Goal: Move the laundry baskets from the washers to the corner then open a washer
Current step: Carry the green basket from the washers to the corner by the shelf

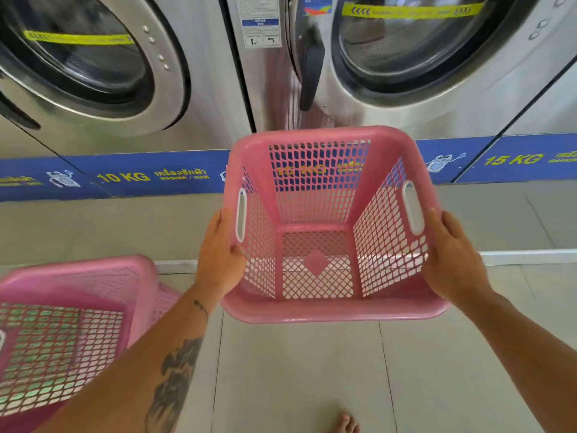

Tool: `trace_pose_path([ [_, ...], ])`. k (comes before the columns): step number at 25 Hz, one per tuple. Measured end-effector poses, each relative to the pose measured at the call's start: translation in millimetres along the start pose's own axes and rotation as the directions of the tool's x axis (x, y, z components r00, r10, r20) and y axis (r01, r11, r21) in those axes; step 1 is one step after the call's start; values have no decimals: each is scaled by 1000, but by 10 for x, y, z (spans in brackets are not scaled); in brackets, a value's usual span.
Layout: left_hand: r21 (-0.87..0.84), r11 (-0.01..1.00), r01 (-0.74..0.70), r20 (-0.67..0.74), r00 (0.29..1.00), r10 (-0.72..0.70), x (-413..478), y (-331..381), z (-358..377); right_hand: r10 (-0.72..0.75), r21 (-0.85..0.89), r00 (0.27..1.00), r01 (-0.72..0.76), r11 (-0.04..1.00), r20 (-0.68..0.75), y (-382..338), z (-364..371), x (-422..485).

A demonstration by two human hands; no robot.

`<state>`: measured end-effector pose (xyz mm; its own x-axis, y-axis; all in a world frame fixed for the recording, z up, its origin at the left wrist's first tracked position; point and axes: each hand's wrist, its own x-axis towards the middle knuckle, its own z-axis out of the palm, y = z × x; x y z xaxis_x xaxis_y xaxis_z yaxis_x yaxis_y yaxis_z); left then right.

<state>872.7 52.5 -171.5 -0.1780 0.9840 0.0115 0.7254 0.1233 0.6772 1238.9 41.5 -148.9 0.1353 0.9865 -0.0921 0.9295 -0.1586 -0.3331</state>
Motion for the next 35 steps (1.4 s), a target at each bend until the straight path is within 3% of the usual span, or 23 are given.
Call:
trace_pose_path([
  [3, -102, 986, 130, -60, 989, -137, -596, -276, -254, -20, -22, 999, 21, 1000, 45, -129, 95, -702],
  [5, -153, 971, 186, -15, 982, -191, -997, -407, -403, -36, -23, 997, 37, 999, 68, -232, 142, -1115],
  [10, -217, 960, 174, 111, 982, -153, -1547, -872, -538, 101, -58, 994, -98, 994, 51, -501, 515, -1787],
  [17, -72, 986, 151, 66, 987, -147, -2147, -1544, -283, 240, -13, 967, -240, 971, 79, -421, 1407, -2429],
  [23, 32, 974, 224, 53, 973, -225, -2732, -1839, 119, 228, -43, 969, -225, 973, 96, -214, 1816, -2714],
  [28, 114, 987, 110, 208, 969, -132, -2707, -1725, -102, 258, -83, 932, -244, 966, 253, -239, 1517, -2799],
  [30, 183, 962, 203, 191, 952, -237, -2604, -1558, -350, 245, -96, 926, -227, 969, 288, -390, 1315, -2871],
  [32, 143, 928, 345, 133, 922, -363, -2551, -1321, -723, 222, -40, 917, -222, 974, 331, -644, 1069, -3023],
  [35, 130, 921, 367, 123, 916, -383, -2636, -902, -1438, 131, 71, 921, -168, 983, 368, -1136, 718, -3305],
])
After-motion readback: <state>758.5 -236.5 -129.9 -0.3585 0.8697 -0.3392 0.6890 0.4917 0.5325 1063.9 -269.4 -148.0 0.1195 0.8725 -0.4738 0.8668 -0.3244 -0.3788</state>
